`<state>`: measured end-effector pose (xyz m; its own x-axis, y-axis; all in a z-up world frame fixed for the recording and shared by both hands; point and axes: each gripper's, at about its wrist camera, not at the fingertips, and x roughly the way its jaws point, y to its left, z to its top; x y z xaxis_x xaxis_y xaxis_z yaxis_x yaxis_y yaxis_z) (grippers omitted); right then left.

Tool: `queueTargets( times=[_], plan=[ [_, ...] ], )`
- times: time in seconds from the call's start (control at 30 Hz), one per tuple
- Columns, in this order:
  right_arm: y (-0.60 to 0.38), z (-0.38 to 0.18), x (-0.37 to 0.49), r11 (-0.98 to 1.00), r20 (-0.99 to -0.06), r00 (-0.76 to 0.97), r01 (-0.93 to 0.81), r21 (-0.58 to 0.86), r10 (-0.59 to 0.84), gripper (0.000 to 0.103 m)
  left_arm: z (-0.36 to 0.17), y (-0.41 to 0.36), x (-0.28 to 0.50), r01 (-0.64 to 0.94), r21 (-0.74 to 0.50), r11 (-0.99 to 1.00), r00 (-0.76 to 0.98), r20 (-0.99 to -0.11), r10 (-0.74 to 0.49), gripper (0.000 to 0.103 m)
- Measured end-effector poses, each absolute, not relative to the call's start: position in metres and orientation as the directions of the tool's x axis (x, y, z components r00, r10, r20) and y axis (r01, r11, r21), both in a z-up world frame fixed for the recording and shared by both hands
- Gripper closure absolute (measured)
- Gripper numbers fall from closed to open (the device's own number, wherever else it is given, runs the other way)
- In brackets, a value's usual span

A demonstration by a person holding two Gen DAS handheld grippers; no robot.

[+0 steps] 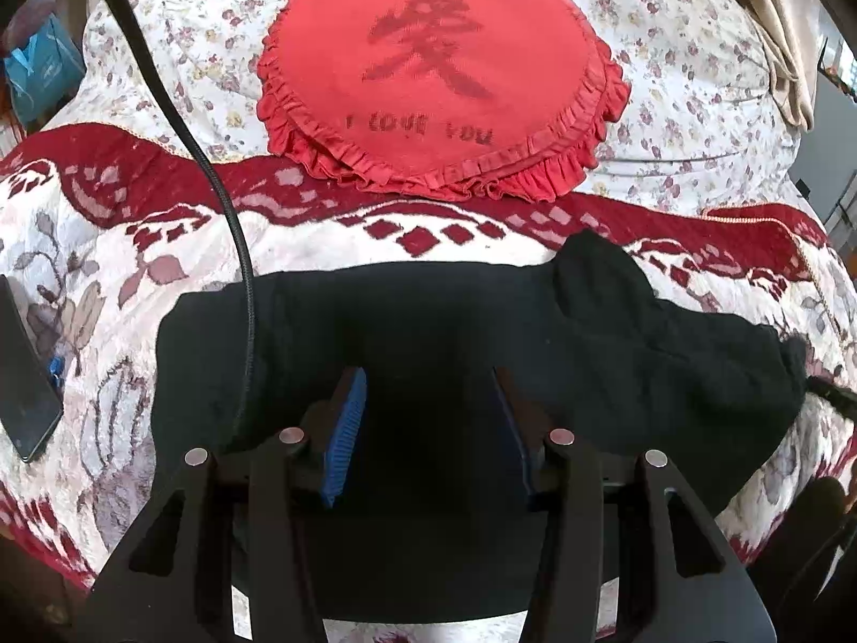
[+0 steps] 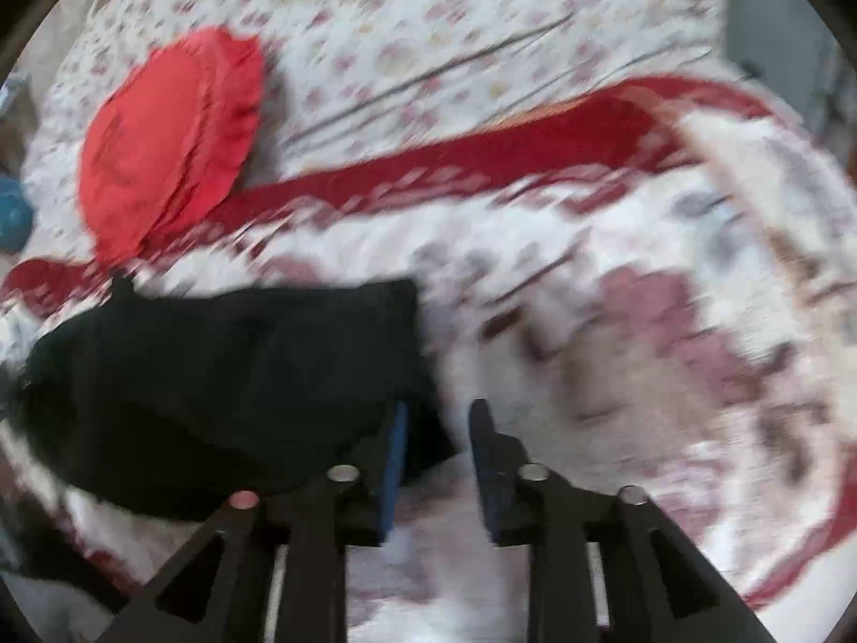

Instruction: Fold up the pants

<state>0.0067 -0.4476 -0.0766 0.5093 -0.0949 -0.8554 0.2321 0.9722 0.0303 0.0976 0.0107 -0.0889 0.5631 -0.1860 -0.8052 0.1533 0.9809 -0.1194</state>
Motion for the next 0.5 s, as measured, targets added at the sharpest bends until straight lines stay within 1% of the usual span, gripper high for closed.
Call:
queueTargets(
  times=[0.03,0.17,0.27,0.4,0.43,0.47,0.5],
  plan=[
    [-0.453,-0.065,0.002,0.97,-0.838,0.534,0.242,0.022,-0.114,0.075,-0.088,0.01,0.098,0.154,-0.121,0.981,0.561,-0.807,-0.187,0.057],
    [-0.454,-0.047,0.01,0.979,-0.808,0.586,0.195,0.063,-0.064,0.072,-0.085,0.004,0.102,0.166,-0.111,0.98,0.564,-0.805,-0.187,0.057],
    [-0.436,-0.061,0.044,0.99,-0.819,0.574,0.128,0.066,-0.019,0.072,-0.083,-0.004,0.105,0.173,-0.133,0.976,0.562,-0.8,-0.209,0.057],
    [-0.41,-0.099,0.086,0.999,-0.864,0.502,0.042,-0.006,-0.026,0.072,-0.086,-0.013,0.107,0.179,-0.121,0.976,0.55,-0.81,-0.202,0.057],
    [-0.408,-0.107,0.091,0.999,-0.871,0.489,0.032,-0.028,-0.04,0.074,-0.087,-0.013,0.108,0.182,-0.11,0.977,0.548,-0.814,-0.194,0.057],
    [-0.407,-0.11,0.093,0.999,-0.87,0.492,0.018,-0.041,-0.044,0.081,-0.087,-0.011,0.108,0.183,-0.1,0.978,0.547,-0.816,-0.186,0.057],
    [-0.407,-0.109,0.093,0.999,-0.864,0.502,-0.002,-0.033,-0.027,0.093,-0.088,-0.008,0.108,0.18,-0.091,0.979,0.549,-0.817,-0.177,0.057]
  ],
)
